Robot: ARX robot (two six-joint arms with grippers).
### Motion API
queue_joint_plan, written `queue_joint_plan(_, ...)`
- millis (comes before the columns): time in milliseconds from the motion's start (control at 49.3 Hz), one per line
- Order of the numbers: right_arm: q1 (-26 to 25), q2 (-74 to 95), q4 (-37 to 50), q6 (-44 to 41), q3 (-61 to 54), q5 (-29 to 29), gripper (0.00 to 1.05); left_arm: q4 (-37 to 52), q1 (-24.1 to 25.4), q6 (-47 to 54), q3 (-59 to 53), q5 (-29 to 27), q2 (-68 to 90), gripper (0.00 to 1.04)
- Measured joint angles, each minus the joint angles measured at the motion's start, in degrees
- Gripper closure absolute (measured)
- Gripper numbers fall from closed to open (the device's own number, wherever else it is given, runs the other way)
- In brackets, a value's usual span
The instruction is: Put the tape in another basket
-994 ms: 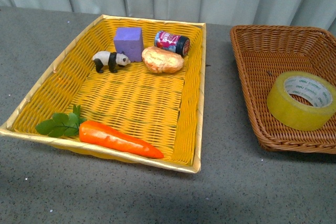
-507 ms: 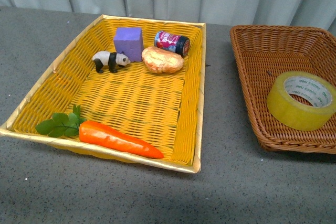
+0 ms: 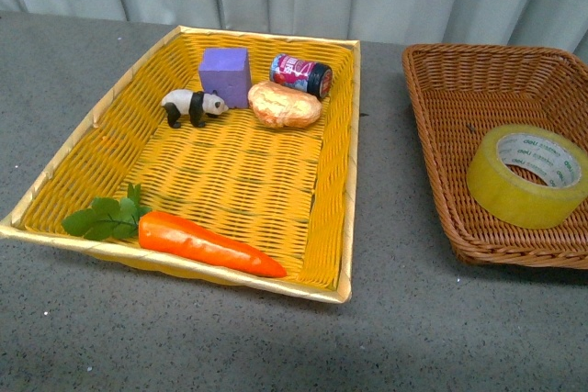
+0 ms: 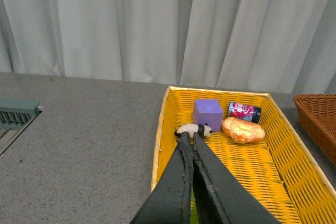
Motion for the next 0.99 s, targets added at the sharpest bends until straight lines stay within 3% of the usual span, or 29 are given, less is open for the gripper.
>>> queue_joint_plan(142, 0.0, -2.3, -2.3, 0.0, 0.0, 0.0, 1.04, -2.4, 0.0, 0.0, 0.0, 0.0, -2.4, 1.01)
queue_joint_plan(264, 0.0, -10.1, -11.6, 0.0, 0.0, 0.0, 1.04, -4.6, 0.0, 0.0, 0.0, 0.0, -4.5, 1.01)
queue_joint_plan(365, 0.0, -11.6, -12.0, 0.0, 0.0, 0.0, 1.04, -13.2, 0.0, 0.0, 0.0, 0.0, -11.8, 1.01)
queue_joint_plan(670, 0.0, -11.6, -12.0, 0.0, 0.0, 0.0, 1.04, -13.7, 0.0, 0.0, 0.0, 0.0, -13.2, 1.00)
queue_joint_plan(751, 0.0, -11.6, -12.0, -0.1, 0.0, 0.0, 1.02, -13.7, 0.0, 0.0, 0.0, 0.0, -13.2, 0.89)
queue_joint_plan(994, 0.0, -11.6, -12.0, -0.1, 0.0, 0.0, 0.64, -13.7, 0.0, 0.0, 0.0, 0.0, -13.3, 0.49)
